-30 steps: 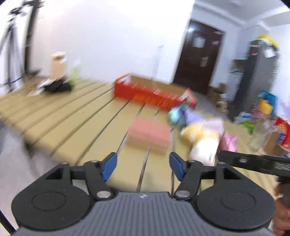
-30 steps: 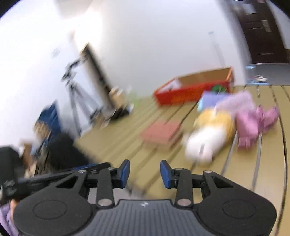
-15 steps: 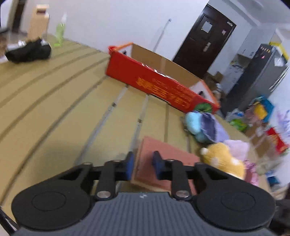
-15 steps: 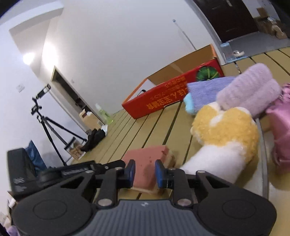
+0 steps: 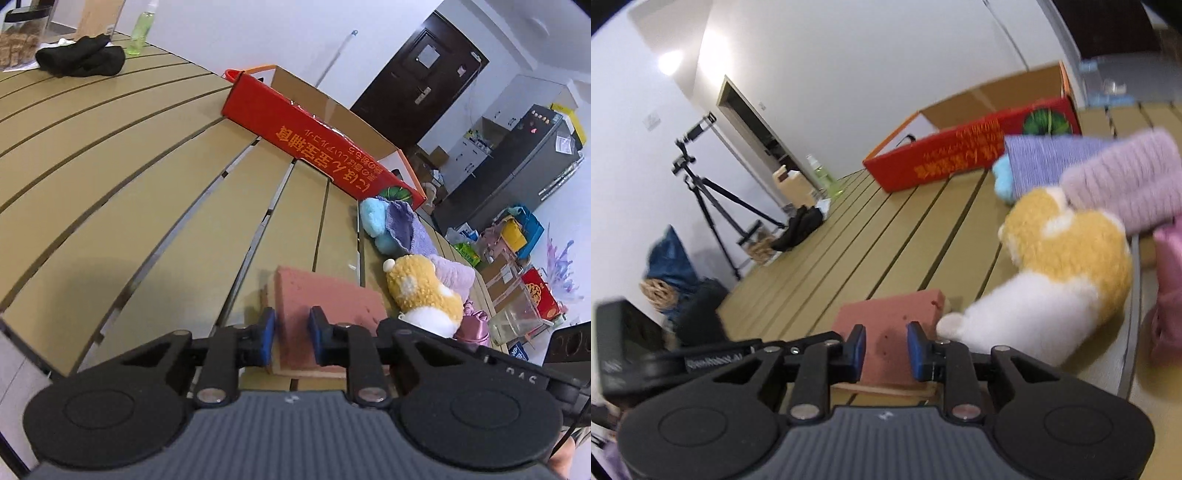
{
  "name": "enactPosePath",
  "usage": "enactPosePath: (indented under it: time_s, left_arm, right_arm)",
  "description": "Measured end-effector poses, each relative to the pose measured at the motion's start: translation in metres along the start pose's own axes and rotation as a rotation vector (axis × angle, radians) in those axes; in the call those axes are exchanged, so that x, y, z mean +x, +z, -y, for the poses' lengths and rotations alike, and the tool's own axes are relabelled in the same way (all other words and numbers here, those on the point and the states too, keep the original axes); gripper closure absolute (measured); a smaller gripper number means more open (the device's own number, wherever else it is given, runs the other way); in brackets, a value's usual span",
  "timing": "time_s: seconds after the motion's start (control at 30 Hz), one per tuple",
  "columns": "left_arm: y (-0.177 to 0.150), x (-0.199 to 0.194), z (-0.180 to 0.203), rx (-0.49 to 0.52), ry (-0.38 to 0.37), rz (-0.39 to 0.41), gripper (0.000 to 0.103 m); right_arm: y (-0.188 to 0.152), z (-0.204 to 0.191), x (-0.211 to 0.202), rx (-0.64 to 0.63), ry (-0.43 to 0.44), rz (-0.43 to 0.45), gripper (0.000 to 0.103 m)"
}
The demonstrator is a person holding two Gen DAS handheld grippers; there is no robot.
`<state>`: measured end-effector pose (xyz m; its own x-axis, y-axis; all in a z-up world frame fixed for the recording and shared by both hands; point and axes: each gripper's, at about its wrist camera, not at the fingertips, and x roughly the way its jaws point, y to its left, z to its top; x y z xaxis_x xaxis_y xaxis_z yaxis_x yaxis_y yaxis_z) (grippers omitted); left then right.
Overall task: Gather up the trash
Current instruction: 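Grasp the pink sponge block on the table with the left tool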
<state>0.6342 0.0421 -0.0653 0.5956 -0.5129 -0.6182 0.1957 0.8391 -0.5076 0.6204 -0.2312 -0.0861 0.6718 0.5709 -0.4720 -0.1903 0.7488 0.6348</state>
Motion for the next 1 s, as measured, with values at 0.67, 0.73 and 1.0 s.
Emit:
enactPosePath:
  time_s: [0.67,0.73,1.0]
  left_arm:
    - [-0.025,-0.002,0.032,0.069,0.052,0.016,0.078]
    - [-0.026,-0.004,0.029,0.053,0.04,0.019,0.078]
    - [-0.029,-0.013,0.038,0.067,0.061,0.028,0.085]
  right_arm:
    - [-0.027,0.001,-0.041,-0.06,-0.196,0.016,0.062]
    - [-0.029,0.012,-0.04,-0.002,-0.119,0.014,0.073]
    - [-0.031,0.019,-0.041,0.041,-0.065,0.058,0.086]
